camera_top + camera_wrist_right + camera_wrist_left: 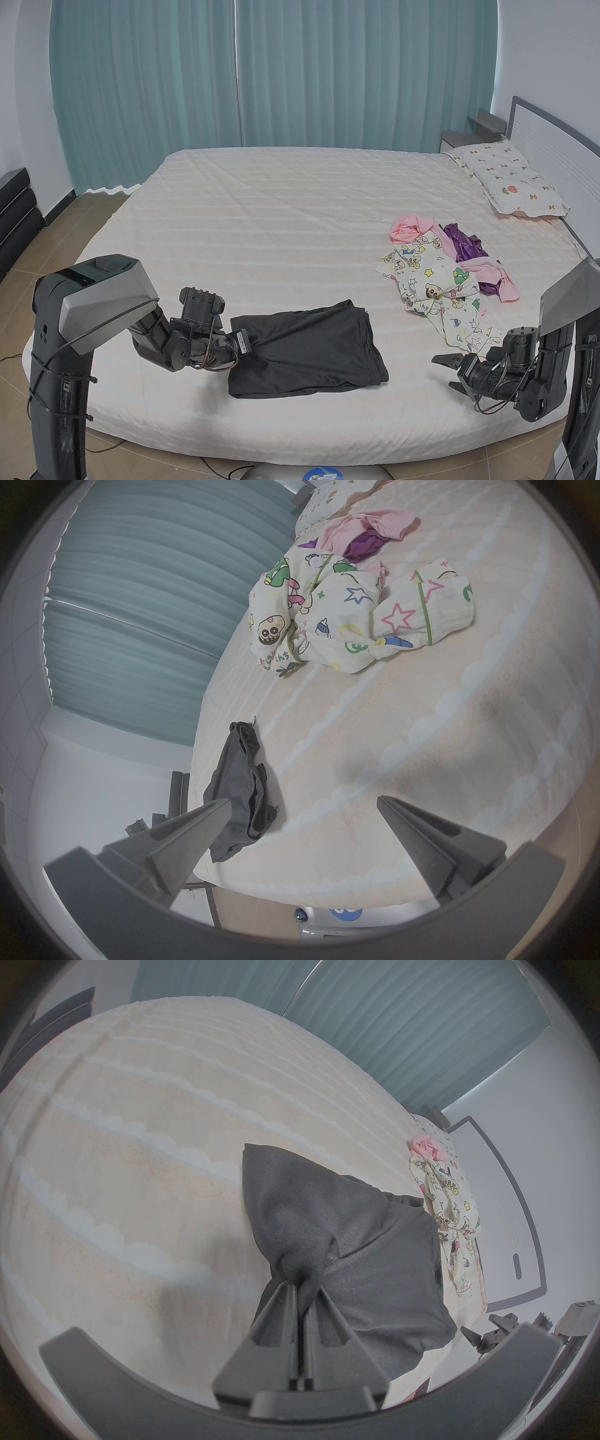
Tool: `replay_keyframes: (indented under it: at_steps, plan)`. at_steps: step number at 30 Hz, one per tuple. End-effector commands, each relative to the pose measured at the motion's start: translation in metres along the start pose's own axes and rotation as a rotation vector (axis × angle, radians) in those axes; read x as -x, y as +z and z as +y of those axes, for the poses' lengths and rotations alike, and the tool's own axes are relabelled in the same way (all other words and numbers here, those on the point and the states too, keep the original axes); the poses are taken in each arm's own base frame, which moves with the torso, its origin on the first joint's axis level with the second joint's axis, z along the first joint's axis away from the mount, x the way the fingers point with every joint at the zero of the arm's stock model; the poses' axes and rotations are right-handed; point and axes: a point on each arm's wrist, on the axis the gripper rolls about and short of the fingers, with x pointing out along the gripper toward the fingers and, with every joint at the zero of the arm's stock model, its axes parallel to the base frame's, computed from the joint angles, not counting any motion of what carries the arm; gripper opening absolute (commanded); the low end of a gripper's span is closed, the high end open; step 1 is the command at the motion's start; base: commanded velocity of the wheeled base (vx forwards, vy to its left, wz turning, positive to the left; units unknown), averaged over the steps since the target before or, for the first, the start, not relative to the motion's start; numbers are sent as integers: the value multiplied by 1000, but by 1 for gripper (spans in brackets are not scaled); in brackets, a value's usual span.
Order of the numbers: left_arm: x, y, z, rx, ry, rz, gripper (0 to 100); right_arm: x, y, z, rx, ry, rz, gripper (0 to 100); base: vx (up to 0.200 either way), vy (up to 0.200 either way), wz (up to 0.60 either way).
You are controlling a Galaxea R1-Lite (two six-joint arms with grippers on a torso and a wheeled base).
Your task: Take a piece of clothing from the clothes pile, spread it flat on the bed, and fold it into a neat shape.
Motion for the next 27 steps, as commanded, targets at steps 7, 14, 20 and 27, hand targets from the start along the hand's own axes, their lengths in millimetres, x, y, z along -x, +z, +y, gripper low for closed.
replay_keyframes:
  at_steps: [7,14,20,27]
  plan:
    - [11,7,-3,56,-11,-24,0,0,1,1,6,12,-9,100,0,0,0]
    - [20,18,11,110,9,-53,0,-1,1,1,5,10,-8,100,0,171,0]
    - [33,24,9,151,-6,-68,0,-2,-1,1,9,10,-2,100,0,200,0]
    - [40,22,10,156,0,-64,0,-1,-1,1,8,7,-3,100,0,200,0]
